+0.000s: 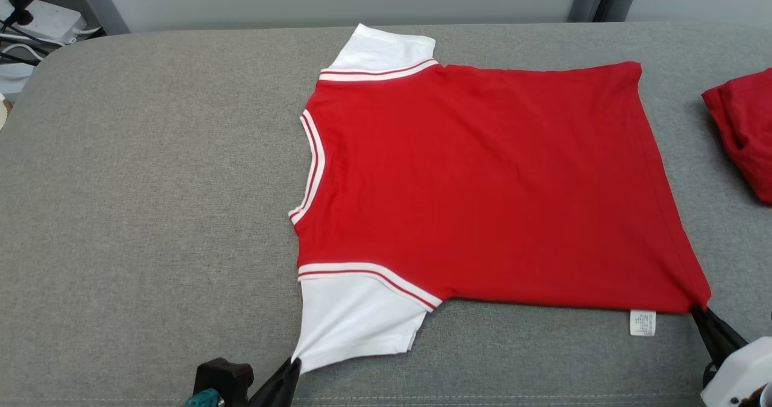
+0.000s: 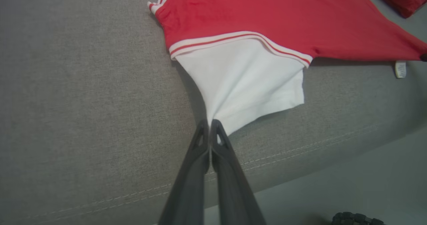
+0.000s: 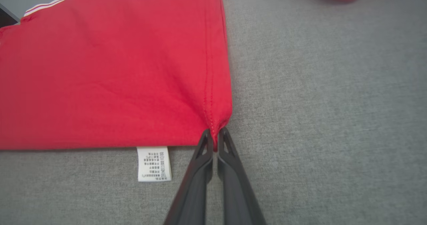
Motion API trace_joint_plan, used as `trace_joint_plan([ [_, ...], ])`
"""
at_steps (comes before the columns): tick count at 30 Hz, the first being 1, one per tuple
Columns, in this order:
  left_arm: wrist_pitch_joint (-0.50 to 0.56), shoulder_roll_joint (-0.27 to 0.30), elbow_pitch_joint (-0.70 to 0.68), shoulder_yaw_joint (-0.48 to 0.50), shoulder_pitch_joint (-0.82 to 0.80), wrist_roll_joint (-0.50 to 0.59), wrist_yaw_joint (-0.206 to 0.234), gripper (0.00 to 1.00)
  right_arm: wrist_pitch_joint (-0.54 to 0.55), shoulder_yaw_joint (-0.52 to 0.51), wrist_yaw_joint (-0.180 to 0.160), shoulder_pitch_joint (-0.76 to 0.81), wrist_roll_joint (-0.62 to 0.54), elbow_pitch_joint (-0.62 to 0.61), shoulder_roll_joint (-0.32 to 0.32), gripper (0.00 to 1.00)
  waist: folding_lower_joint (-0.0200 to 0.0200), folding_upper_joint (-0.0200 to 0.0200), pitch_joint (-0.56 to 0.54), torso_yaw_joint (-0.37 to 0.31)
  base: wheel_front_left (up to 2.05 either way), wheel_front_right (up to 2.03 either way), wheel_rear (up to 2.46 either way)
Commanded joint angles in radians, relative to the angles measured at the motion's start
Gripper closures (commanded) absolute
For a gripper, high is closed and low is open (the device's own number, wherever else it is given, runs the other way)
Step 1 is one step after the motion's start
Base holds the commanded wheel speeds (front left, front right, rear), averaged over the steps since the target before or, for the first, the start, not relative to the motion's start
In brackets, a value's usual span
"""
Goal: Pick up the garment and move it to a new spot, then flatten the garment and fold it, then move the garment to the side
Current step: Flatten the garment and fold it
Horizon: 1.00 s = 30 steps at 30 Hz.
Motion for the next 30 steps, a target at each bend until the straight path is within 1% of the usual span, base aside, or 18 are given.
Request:
trace_joint_plan([
  [1, 0.025, 0.036, -0.059, 0.033, 0.003, -0.002, 0.012, 1.0, 0.022, 0.004, 0.0, 0.04, 0.009, -0.047, -0.054, 1.0, 0.0, 0.0, -0.001, 0.003, 0.0, 0.0, 0.0],
  [2, 0.061, 0.058, -0.104, 0.033, 0.024, -0.01, 0.018, 1.0, 0.048, -0.006, 0.0, 0.072, 0.013, -0.089, -0.069, 1.0, 0.0, 0.0, 0.0, 0.006, 0.0, 0.0, 0.0],
  [6, 0.134, 0.103, -0.193, 0.034, 0.06, -0.021, 0.035, 1.0, 0.118, -0.028, 0.0, 0.14, 0.027, -0.17, -0.09, 1.0, 0.0, 0.0, 0.003, 0.012, 0.0, 0.0, 0.0],
  [8, 0.163, 0.107, -0.238, 0.042, 0.086, -0.052, 0.045, 1.0, 0.157, -0.058, 0.0, 0.171, 0.046, -0.201, -0.088, 1.0, 0.0, 0.0, 0.007, 0.009, 0.0, 0.0, 0.0],
  [10, 0.161, 0.092, -0.27, 0.061, 0.104, -0.1, 0.044, 1.0, 0.187, -0.091, 0.0, 0.189, 0.054, -0.228, -0.08, 1.0, 0.0, 0.0, 0.012, 0.004, 0.0, 0.0, 0.0],
  [13, 0.131, 0.062, -0.286, 0.087, 0.107, -0.164, 0.02, 1.0, 0.217, -0.141, 0.0, 0.2, 0.027, -0.246, -0.066, 1.0, 0.0, 0.0, 0.016, -0.004, 0.0, 0.0, 0.0],
  [14, 0.131, 0.062, -0.286, 0.087, 0.107, -0.164, 0.02, 1.0, 0.217, -0.141, 0.0, 0.2, 0.027, -0.246, -0.066, 1.0, 0.0, 0.0, 0.016, -0.004, 0.0, 0.0, 0.0],
  [18, 0.073, 0.018, -0.259, 0.115, 0.064, -0.224, -0.031, 1.0, 0.257, -0.2, 0.0, 0.188, -0.012, -0.259, -0.025, 1.0, 0.0, 0.0, 0.021, -0.013, 0.0, 0.0, 0.0],
  [19, 0.03, -0.018, -0.226, 0.136, 0.015, -0.256, -0.065, 1.0, 0.28, -0.238, 0.0, 0.164, -0.037, -0.271, 0.003, 1.0, 0.0, 0.0, 0.023, -0.019, 0.0, 0.0, 0.0],
  [24, -0.015, -0.058, -0.164, 0.147, -0.076, -0.269, -0.103, 1.0, 0.317, -0.288, 0.0, 0.12, -0.074, -0.286, 0.035, 1.0, 0.0, 0.0, 0.025, -0.023, 0.0, 0.0, 0.0],
  [26, -0.029, -0.067, -0.137, 0.146, -0.114, -0.26, -0.114, 1.0, 0.331, -0.304, 0.0, 0.096, -0.09, -0.29, 0.043, 1.0, 0.0, 0.0, 0.028, -0.024, 0.0, 0.0, 0.0],
  [27, -0.053, -0.077, -0.111, 0.145, -0.157, -0.243, -0.127, 1.0, 0.348, -0.308, 0.0, 0.072, -0.105, -0.29, 0.048, 1.0, 0.0, 0.0, 0.029, -0.024, 0.0, 0.0, 0.0],
  [30, -0.097, -0.096, -0.068, 0.147, -0.219, -0.215, -0.138, 1.0, 0.371, -0.309, 0.0, 0.038, -0.12, -0.286, 0.057, 1.0, 0.0, 0.0, 0.032, -0.022, 0.0, 0.0, 0.0],
])
